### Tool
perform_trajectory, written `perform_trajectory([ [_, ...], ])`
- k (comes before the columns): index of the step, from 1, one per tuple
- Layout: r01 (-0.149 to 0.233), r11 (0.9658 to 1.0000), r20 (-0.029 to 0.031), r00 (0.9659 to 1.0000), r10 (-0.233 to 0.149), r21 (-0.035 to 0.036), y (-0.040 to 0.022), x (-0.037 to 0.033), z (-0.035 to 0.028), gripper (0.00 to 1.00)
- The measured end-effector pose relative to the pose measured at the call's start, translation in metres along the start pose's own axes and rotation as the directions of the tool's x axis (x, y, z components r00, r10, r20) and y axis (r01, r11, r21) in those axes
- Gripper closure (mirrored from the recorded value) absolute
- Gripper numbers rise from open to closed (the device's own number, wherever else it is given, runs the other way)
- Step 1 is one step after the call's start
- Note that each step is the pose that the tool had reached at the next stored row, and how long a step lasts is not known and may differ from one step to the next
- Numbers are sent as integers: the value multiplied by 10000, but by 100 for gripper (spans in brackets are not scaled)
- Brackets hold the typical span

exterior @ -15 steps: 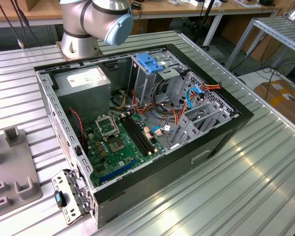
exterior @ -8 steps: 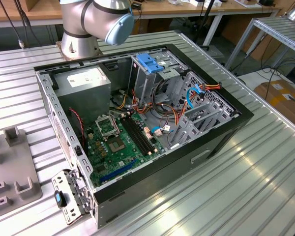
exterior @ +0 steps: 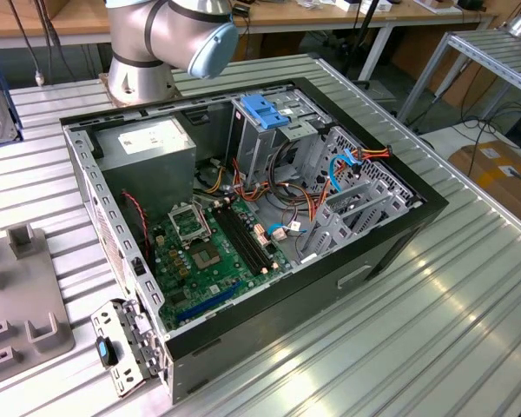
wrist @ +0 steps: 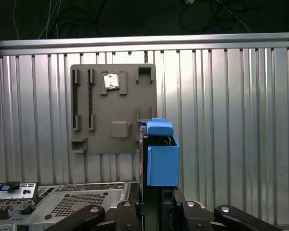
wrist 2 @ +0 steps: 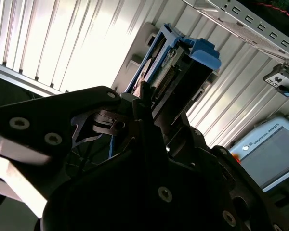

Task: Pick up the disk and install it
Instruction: 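Pick up the disk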

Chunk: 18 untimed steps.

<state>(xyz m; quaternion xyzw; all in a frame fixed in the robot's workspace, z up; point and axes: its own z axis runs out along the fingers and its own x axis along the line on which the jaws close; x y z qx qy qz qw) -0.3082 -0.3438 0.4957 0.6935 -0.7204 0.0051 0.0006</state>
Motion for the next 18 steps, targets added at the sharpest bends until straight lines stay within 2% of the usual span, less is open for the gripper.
perform_trajectory([
  [7,-1,10000,0,10000,1,0,-210,-8,1,65],
  [16,0,10000,0,10000,0,0,-234,-9,1,65],
  [18,0,10000,0,10000,0,0,-256,-10,2,65],
])
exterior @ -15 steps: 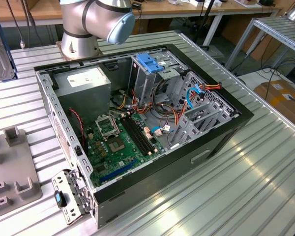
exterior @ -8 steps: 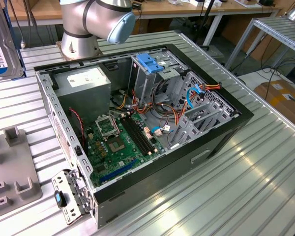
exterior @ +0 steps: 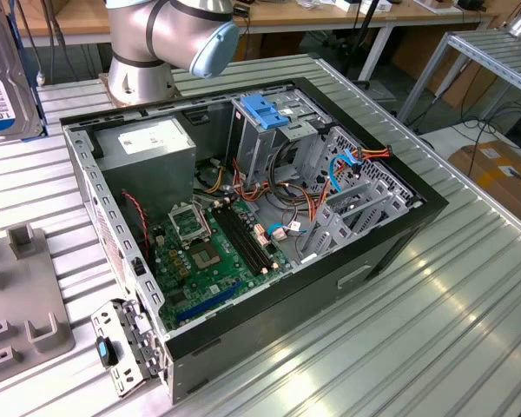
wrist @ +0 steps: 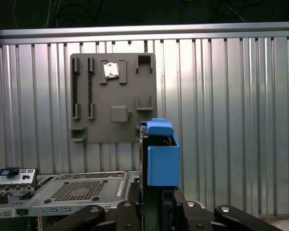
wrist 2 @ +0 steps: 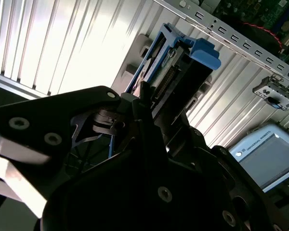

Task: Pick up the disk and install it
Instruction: 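Pick up the disk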

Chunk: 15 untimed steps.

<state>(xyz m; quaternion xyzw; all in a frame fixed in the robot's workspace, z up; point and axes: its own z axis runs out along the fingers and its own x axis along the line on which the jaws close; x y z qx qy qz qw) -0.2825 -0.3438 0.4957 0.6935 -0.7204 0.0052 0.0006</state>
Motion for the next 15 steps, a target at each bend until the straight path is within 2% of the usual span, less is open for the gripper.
perform_trajectory([
  [2,0,10000,0,10000,0,0,-27,-1,0,65],
  [6,-1,10000,0,10000,1,0,-132,-5,1,65],
  [12,-1,10000,0,10000,1,0,-333,-13,2,65],
  [13,-1,10000,1,10000,1,0,-392,-15,3,65],
  [15,0,10000,1,10000,0,0,-462,-18,3,65],
])
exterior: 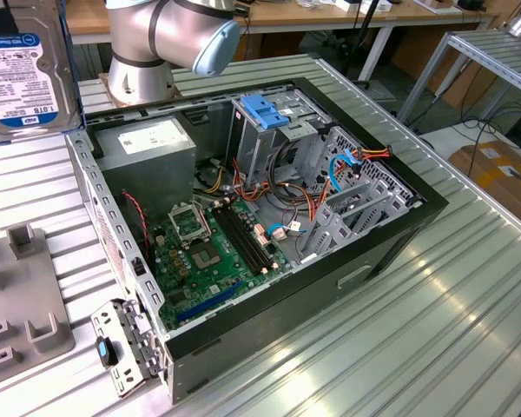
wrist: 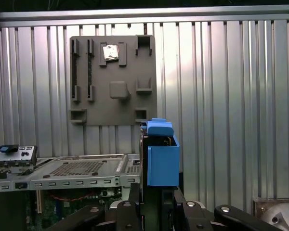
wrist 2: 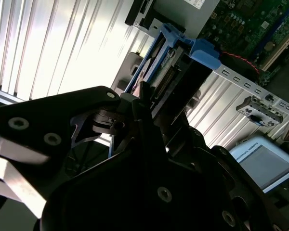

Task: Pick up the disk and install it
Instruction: 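Pick up the disk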

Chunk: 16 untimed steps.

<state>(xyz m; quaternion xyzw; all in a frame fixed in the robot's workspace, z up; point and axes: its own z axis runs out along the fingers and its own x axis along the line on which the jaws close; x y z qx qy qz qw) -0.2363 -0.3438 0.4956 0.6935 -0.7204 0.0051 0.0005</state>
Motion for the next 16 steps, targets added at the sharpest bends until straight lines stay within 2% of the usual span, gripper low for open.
perform_trajectory([
  [2,-1,10000,0,10000,1,0,-72,-3,0,65],
  [6,0,10000,-1,10000,0,-1,-172,-7,1,65],
  [16,1,10000,-1,10000,-1,-1,-188,-8,1,65],
])
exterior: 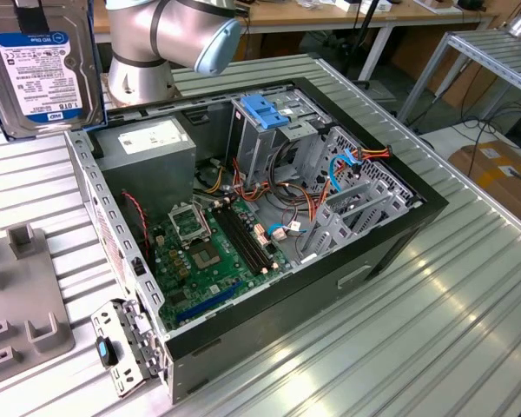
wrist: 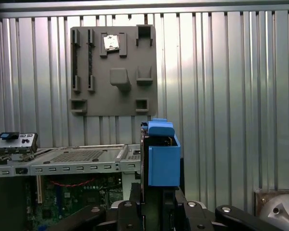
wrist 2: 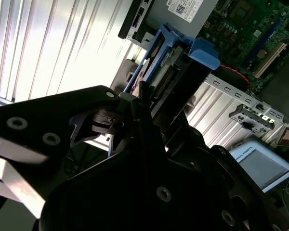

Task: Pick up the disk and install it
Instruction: 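Pick up the disk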

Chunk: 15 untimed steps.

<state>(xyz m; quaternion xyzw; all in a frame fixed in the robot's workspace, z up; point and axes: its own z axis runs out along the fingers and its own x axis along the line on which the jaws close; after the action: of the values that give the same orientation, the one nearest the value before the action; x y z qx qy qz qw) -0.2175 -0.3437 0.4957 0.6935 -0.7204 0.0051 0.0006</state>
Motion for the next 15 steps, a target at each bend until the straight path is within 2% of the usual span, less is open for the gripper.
perform_trajectory([
  [8,-2,10000,1,10000,2,1,-94,-4,2,65],
  [15,-1,10000,1,10000,1,1,-230,-10,3,65],
])
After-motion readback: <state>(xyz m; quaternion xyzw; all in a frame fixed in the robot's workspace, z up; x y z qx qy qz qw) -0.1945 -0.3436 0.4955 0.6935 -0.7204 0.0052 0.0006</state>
